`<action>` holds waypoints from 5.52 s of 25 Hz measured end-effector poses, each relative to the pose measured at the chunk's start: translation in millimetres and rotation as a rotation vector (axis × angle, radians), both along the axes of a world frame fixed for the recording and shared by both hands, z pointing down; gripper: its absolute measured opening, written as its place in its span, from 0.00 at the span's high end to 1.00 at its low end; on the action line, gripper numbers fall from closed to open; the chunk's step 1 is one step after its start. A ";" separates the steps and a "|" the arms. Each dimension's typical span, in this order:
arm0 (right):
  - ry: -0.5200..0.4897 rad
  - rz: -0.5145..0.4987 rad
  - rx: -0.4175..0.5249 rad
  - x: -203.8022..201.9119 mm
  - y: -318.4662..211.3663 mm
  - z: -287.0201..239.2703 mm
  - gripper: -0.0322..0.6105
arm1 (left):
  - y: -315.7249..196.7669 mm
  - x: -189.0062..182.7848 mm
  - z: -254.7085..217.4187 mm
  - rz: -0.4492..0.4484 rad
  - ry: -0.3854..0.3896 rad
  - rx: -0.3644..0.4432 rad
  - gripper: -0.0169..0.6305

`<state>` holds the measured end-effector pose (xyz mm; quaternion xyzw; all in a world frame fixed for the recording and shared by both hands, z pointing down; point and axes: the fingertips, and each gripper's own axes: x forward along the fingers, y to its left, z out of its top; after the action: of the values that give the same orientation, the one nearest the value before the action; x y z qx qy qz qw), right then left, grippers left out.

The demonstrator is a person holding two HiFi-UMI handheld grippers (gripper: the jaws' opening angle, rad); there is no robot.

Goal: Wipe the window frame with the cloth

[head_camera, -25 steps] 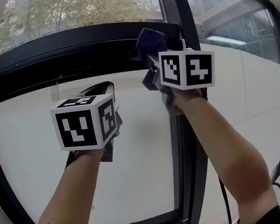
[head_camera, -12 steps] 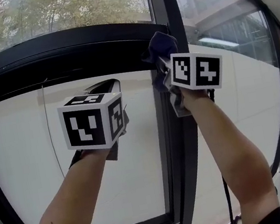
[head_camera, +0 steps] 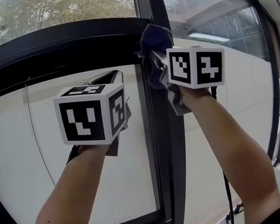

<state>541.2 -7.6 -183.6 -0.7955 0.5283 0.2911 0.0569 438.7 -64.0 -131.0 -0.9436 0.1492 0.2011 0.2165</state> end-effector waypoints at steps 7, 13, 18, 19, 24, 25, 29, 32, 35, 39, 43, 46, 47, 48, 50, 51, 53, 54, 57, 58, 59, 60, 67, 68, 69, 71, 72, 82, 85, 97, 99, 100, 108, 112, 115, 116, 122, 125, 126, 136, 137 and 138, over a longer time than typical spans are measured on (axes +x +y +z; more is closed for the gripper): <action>-0.012 0.019 -0.011 6.7 4.8 2.0 0.76 | 7.5 0.4 -5.1 0.015 0.021 0.008 0.98; -0.035 0.022 -0.021 23.2 -4.1 7.6 0.76 | 11.7 8.3 0.0 0.025 0.016 0.006 0.98; -0.037 0.022 -0.040 32.1 -18.5 14.5 0.76 | -8.5 12.7 5.3 -0.007 0.007 -0.011 0.98; -0.039 0.016 -0.036 32.6 -19.1 15.9 0.76 | -13.3 15.5 8.2 -0.010 0.001 -0.021 0.98; -0.040 0.007 -0.052 32.4 -20.9 31.1 0.76 | -28.5 27.7 27.7 0.005 -0.025 -0.087 0.98; -0.042 0.005 -0.056 32.6 -21.8 35.0 0.76 | -28.0 29.4 31.0 0.007 -0.030 -0.086 0.98; -0.060 -0.008 -0.063 35.6 -24.0 48.5 0.76 | -26.1 37.5 42.7 0.031 -0.057 -0.093 0.98; -0.082 -0.022 -0.083 36.9 -22.3 67.6 0.76 | -23.8 33.7 56.3 0.047 -0.060 -0.104 0.98; -0.090 -0.030 -0.088 40.0 -21.9 84.1 0.76 | -22.3 31.0 70.8 0.056 -0.068 -0.098 0.98; -0.116 -0.032 -0.098 42.7 -22.2 107.2 0.76 | -27.5 34.9 95.1 0.058 -0.099 -0.119 0.98; -0.115 -0.019 -0.106 40.2 -26.5 127.7 0.76 | -32.8 35.0 118.3 0.057 -0.114 -0.137 0.98; -0.118 -0.018 -0.106 39.6 -27.3 142.5 0.76 | -34.5 37.7 139.9 0.076 -0.135 -0.166 0.98; -0.121 -0.022 -0.108 39.3 -27.2 147.3 0.76 | -35.5 38.6 147.3 0.081 -0.141 -0.174 0.98; -0.125 -0.025 -0.109 39.3 -27.2 151.4 0.76 | -37.1 39.4 154.3 0.083 -0.147 -0.181 0.98; -0.126 -0.026 -0.110 40.1 -28.1 157.4 0.76 | -41.9 40.9 166.3 0.074 -0.154 -0.183 0.98; -0.123 -0.022 -0.113 40.6 -29.0 159.9 0.76 | -44.5 41.6 171.9 0.069 -0.157 -0.184 0.98; -0.121 -0.020 -0.121 41.3 -30.4 165.9 0.76 | -47.2 42.4 183.4 0.072 -0.165 -0.195 0.98; -0.125 -0.023 -0.123 41.2 -30.6 169.7 0.76 | -46.2 41.8 189.8 0.080 -0.170 -0.202 0.98; -0.136 -0.031 -0.130 39.4 -29.9 183.5 0.76 | -35.9 37.5 213.2 0.103 -0.192 -0.191 0.98; -0.134 -0.029 -0.132 38.9 -30.1 188.1 0.76 | -33.0 36.0 221.1 0.110 -0.199 -0.191 0.98; -0.133 -0.028 -0.134 38.5 -30.4 192.6 0.76 | -31.4 34.4 228.6 0.119 -0.203 -0.198 0.98; -0.135 -0.027 -0.135 38.3 -30.5 197.4 0.76 | -30.4 32.9 235.5 0.127 -0.206 -0.209 0.98; -0.168 -0.034 -0.152 38.5 -31.1 241.0 0.76 | -31.5 28.3 283.1 0.157 -0.231 -0.258 0.98; -0.172 -0.034 -0.154 38.5 -31.4 246.4 0.76 | -34.1 28.2 288.9 0.148 -0.234 -0.260 0.98; -0.174 -0.033 -0.157 38.4 -32.0 251.6 0.76 | -36.8 27.7 294.3 0.139 -0.237 -0.262 0.98; -0.174 -0.029 -0.166 38.2 -33.2 262.4 0.76 | -40.0 26.5 304.1 0.131 -0.239 -0.268 0.98; -0.175 -0.028 -0.170 38.3 -33.4 267.7 0.76 | -39.9 26.1 308.6 0.135 -0.239 -0.270 0.98; -0.226 -0.036 -0.191 38.9 -33.1 324.9 0.76 | -37.5 23.3 351.3 0.168 -0.251 -0.315 0.98; -0.225 -0.028 -0.198 37.9 -34.4 340.0 0.76 | -41.1 22.1 365.1 0.156 -0.262 -0.326 0.98; -0.222 0.005 -0.275 32.9 -39.4 414.2 0.76 | -37.5 17.3 431.2 0.198 -0.327 -0.389 0.98; -0.218 0.008 -0.298 31.3 -41.2 427.9 0.76 | -35.3 16.8 442.3 0.202 -0.340 -0.392 0.98; -0.217 0.011 -0.308 30.9 -42.1 434.4 0.76 | -35.0 17.1 447.8 0.203 -0.348 -0.396 0.98; -0.265 0.007 -0.359 28.7 -47.4 488.6 0.76 | -38.2 19.5 491.0 0.185 -0.384 -0.451 0.98; -0.280 -0.006 -0.385 29.7 -48.5 518.9 0.76 | -36.7 21.0 515.1 0.177 -0.420 -0.482 0.98; -0.293 -0.012 -0.406 30.2 -48.6 540.9 0.75 | -33.7 20.8 531.1 0.176 -0.439 -0.490 0.98; -0.295 -0.012 -0.416 30.2 -48.8 548.5 0.75 | -32.7 20.9 536.9 0.175 -0.445 -0.496 0.98; -0.315 -0.016 -0.469 32.7 -49.1 594.4 0.75 | -34.1 22.6 573.2 0.150 -0.494 -0.531 0.98; -0.325 -0.010 -0.507 33.5 -49.2 616.9 0.75 | -36.6 19.9 589.5 0.134 -0.517 -0.555 0.98; -0.326 -0.010 -0.518 33.7 -49.4 623.5 0.75 | -37.2 19.0 594.2 0.129 -0.527 -0.561 0.98; -0.386 0.008 -0.637 38.1 -46.8 687.7 0.75 | -32.3 12.2 622.9 0.120 -0.567 -0.605 0.98; -0.392 0.010 -0.651 38.6 -46.4 694.6 0.75 | -31.0 11.9 625.4 0.120 -0.571 -0.608 0.98; -0.400 0.012 -0.664 39.1 -45.9 701.3 0.75 | -29.8 11.5 627.7 0.119 -0.576 -0.609 0.98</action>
<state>580.3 -53.5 517.7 -0.8148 0.5677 -0.0565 -0.1034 450.2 -93.8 496.7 -0.9891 0.0804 -0.1119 -0.0512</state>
